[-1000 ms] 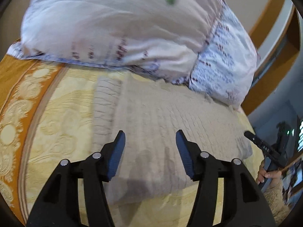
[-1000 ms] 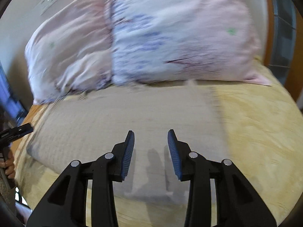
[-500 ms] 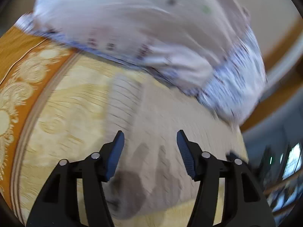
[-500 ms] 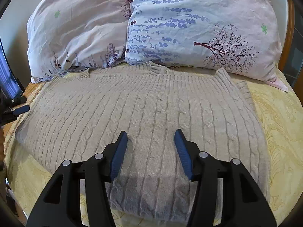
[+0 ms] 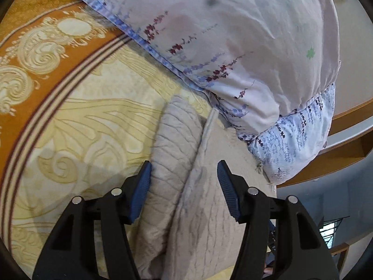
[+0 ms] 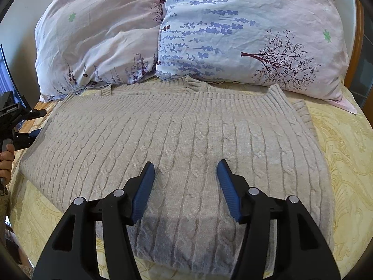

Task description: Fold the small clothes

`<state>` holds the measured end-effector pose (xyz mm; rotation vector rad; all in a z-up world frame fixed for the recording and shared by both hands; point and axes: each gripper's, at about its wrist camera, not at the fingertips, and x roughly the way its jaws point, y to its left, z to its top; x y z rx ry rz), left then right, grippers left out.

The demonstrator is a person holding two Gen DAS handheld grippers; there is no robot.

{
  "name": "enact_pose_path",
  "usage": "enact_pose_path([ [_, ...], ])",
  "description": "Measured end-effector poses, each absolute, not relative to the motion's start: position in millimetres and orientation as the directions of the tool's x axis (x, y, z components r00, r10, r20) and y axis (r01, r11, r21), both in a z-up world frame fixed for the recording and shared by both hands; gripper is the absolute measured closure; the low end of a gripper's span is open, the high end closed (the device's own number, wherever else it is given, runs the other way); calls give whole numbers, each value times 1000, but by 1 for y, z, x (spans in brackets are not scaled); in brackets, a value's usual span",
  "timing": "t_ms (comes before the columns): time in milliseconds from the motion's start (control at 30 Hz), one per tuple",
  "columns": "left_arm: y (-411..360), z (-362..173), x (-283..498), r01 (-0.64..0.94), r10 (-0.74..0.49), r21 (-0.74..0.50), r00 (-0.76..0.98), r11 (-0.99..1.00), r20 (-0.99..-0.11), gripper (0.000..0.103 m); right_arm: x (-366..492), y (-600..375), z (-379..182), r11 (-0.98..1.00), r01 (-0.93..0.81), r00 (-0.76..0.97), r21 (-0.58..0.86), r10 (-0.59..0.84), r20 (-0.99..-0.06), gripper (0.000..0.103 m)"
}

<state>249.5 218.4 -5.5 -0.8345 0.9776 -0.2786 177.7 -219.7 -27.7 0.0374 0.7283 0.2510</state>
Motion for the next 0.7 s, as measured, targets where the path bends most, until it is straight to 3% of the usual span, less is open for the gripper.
enact_pose_path([
  [200,204,-5,257,-148,-555,-725,546,673,-627,46,176,-219,-27,969,-213,718,129,244,-652,44],
  [367,196,-5,259,-160,-537,-705,539,691,-649,57,176,-220,-28,968,-213,717,136,249,-651,44],
  [633,190,-4,262,-165,-511,-670,525,724,-681,62,175,-220,-28,967,-211,718,142,253,-649,43],
  [700,186,-4,263,-167,-498,-652,515,740,-697,75,175,-221,-28,967,-212,717,143,253,-649,43],
])
